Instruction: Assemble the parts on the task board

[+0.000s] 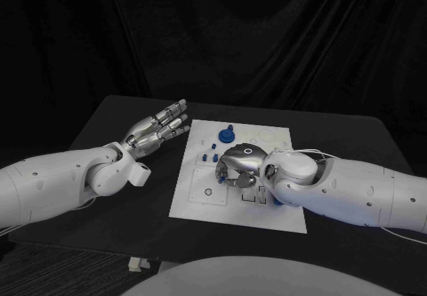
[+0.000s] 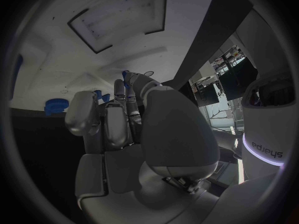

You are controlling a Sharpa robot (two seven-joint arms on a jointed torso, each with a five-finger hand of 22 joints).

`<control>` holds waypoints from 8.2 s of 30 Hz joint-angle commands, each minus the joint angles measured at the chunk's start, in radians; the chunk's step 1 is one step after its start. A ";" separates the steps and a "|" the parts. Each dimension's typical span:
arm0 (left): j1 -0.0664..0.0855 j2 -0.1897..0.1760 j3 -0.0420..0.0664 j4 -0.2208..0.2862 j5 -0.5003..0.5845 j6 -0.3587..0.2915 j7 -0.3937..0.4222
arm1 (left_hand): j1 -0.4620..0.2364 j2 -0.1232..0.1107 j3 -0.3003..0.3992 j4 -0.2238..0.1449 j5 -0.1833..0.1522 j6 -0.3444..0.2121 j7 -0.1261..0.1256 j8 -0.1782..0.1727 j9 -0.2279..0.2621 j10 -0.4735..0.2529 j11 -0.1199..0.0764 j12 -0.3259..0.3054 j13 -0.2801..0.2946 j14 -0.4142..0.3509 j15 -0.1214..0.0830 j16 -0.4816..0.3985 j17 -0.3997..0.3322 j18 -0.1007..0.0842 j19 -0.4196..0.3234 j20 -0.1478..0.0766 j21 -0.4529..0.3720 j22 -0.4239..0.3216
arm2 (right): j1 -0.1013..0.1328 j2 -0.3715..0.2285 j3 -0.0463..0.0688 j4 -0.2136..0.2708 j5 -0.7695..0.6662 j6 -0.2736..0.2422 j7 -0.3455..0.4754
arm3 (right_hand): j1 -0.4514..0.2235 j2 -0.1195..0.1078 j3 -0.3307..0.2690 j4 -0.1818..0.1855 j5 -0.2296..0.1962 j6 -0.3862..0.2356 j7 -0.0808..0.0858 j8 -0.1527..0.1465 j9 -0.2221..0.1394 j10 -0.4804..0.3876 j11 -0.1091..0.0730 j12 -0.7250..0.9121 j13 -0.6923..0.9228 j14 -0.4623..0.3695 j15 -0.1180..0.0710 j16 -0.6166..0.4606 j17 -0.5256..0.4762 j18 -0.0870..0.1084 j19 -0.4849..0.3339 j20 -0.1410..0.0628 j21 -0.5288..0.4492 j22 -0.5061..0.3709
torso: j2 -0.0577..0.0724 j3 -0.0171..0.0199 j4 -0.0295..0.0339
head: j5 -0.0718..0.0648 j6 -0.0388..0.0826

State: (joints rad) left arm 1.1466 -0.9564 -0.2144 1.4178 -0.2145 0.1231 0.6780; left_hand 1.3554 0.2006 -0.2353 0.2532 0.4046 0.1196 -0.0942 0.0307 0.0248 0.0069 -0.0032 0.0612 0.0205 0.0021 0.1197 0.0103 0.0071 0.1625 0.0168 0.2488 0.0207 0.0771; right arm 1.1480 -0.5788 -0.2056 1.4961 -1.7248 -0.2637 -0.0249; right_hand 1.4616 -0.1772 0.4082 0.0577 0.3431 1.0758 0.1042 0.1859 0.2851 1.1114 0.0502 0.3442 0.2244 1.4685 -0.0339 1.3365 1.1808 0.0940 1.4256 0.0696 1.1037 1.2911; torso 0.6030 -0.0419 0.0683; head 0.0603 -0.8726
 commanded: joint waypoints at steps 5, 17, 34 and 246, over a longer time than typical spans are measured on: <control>-0.002 0.002 0.001 0.000 0.006 0.013 0.153 | 0.010 0.005 0.014 -0.024 0.018 -0.004 0.010 -0.012 -0.006 -0.005 0.010 0.010 -0.007 -0.002 -0.002 -0.010 -0.007 0.016 -0.002 0.006 -0.007 0.004 | -0.004 0.002 0.000 0.000 -0.002 0.028 -0.026 | -0.005 0.034 0.012 -0.006 0.017 0.007 0.009 0.015 0.033 0.010 -0.002 -0.010 -0.005 0.008 0.004 0.000 -0.011 -0.002 -0.001 0.003 0.001 0.156 | 0.000 -0.0001 -0.0001 | -0.001 0.000; -0.003 0.003 0.001 -0.001 0.006 0.019 0.150 | 0.016 0.005 0.015 -0.033 0.028 -0.006 0.010 -0.013 -0.006 -0.005 0.013 0.009 -0.007 -0.002 0.003 -0.010 -0.007 0.016 -0.001 0.011 -0.007 0.005 | -0.007 0.010 0.000 -0.003 -0.002 0.029 -0.022 | -0.005 0.035 0.012 -0.007 0.018 0.007 0.009 0.015 0.033 0.010 -0.002 -0.010 -0.005 0.008 0.004 0.000 -0.010 -0.002 0.000 0.004 0.002 0.157 | 0.000 0.0000 -0.0001 | 0.000 0.000; -0.004 0.004 0.001 -0.003 0.006 0.026 0.146 | 0.022 0.011 0.018 -0.044 0.041 -0.001 0.017 -0.012 -0.006 -0.005 0.016 0.008 -0.007 -0.002 0.008 -0.010 -0.007 0.016 0.000 0.021 -0.006 0.008 | -0.008 0.016 0.000 -0.007 -0.002 0.038 -0.045 | -0.016 0.034 0.009 -0.007 -0.016 -0.060 0.027 -0.037 0.012 -0.009 0.012 -0.020 -0.008 -0.002 0.016 -0.011 -0.027 0.003 -0.013 0.012 -0.028 0.149 | 0.000 -0.0001 -0.0002 | -0.002 0.000; -0.029 -0.013 0.001 -0.004 0.006 0.054 0.146 | 0.040 0.044 0.041 -0.100 0.092 0.035 0.052 -0.007 -0.001 0.001 0.065 0.046 -0.001 0.001 0.031 -0.005 -0.005 0.014 0.015 0.041 0.001 0.030 | 0.021 0.073 0.000 0.049 -0.030 0.145 0.017 | 0.096 0.026 0.014 0.041 -0.033 0.045 0.010 -0.017 -0.102 0.101 -0.002 -0.103 -0.149 0.014 0.001 -0.034 -0.046 0.003 0.011 -0.001 -0.055 0.152 | 0.000 0.0000 0.0002 | 0.022 0.000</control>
State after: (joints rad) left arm 1.1187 -0.9710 -0.2142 1.4130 -0.2139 0.1662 0.6784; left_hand 1.3909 0.2362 -0.2024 0.1707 0.4859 0.1502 -0.0427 0.0308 0.0250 0.0109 0.0474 0.0931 0.0209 0.0040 0.1469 0.0105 0.0072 0.1625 0.0245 0.2877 0.0210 0.0961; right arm 1.1724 -0.5062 -0.2061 1.5450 -1.7472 -0.1325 0.0079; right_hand 1.5370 -0.1709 0.3754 0.1098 0.3003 1.1168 0.1095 0.1636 0.1663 1.1142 0.0628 0.2082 0.0288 1.4677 -0.0314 1.3057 1.1330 0.0941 1.4415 0.0714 1.0460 1.2912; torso 0.6028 -0.0417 0.0681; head 0.0830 -0.8726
